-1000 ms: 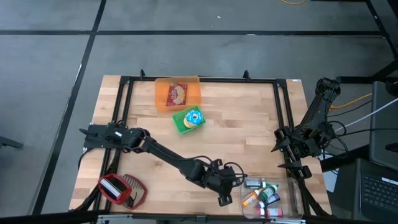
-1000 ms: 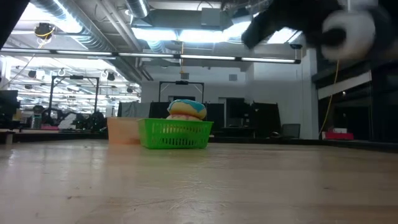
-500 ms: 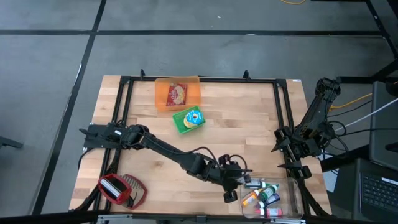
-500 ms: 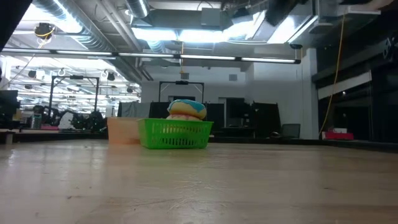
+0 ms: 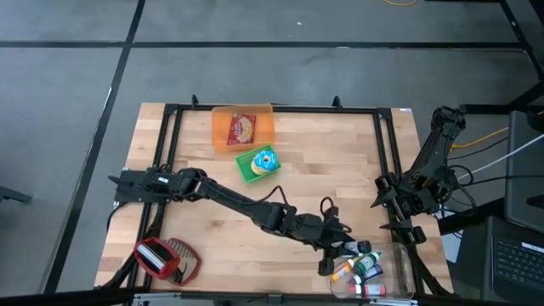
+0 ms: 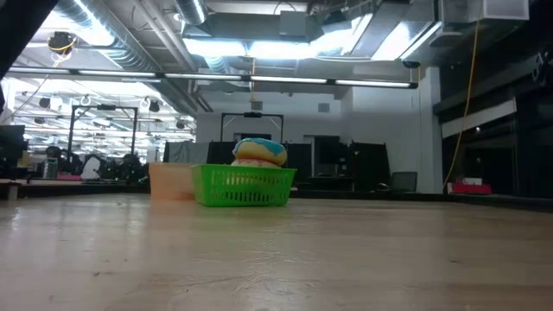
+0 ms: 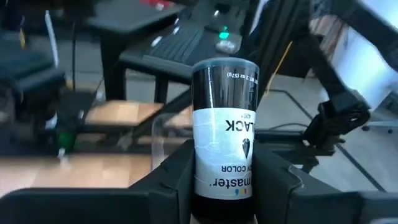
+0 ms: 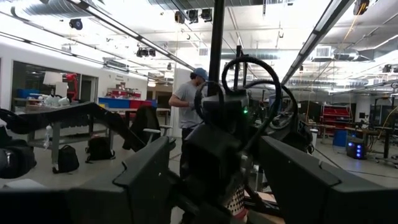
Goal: Pick & Place Food Item
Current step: Put the black food coloring into the transparent bin
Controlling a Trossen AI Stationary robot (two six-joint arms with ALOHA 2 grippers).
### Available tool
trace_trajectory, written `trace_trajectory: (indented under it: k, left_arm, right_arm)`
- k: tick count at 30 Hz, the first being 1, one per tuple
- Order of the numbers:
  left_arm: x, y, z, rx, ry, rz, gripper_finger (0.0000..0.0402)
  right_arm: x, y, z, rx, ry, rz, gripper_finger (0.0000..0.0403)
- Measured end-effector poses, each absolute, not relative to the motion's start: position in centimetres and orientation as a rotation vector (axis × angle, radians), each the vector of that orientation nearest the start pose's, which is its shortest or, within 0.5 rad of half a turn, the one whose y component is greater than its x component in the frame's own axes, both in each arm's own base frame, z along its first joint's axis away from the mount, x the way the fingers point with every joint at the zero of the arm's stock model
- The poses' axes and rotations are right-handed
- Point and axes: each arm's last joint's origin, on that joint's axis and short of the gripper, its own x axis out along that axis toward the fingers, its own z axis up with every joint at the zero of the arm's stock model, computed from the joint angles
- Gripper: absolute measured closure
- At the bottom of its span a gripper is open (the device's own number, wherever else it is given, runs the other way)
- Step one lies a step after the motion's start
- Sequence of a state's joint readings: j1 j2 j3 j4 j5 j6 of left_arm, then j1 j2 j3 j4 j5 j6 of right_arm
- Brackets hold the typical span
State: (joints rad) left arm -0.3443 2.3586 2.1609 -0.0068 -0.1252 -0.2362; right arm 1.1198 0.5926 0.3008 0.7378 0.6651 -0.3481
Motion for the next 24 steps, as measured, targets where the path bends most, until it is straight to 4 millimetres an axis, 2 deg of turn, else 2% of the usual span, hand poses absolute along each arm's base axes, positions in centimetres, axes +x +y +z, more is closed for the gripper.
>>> trace_trajectory:
  k: [6,9,16,19,24]
  left_arm:
    - [53.5,-19.0,26.4,-0.178,0.101,-0.268,0.0285]
    - [54.2,-19.4,24.3,-0.188,0.078,-0.313,0.0284]
    - [55.1,-19.3,21.0,-0.221,0.112,-0.303,0.0281]
    - [55.2,-19.3,20.4,-0.231,0.121,-0.294,0.0264]
    - [55.2,-19.4,20.4,-0.233,0.11,-0.304,0.0228]
  right_arm:
    - [7.5,11.3,27.7,0.01,-0.353,0.388,0.0151]
    - [7.5,11.3,27.7,0.01,-0.351,0.385,0.0151]
    - [7.5,11.3,27.7,0.008,-0.348,0.383,0.0151]
    - [7.5,11.3,27.7,0.008,-0.347,0.383,0.0151]
    - [7.5,11.3,27.7,0.007,-0.347,0.383,0.0151]
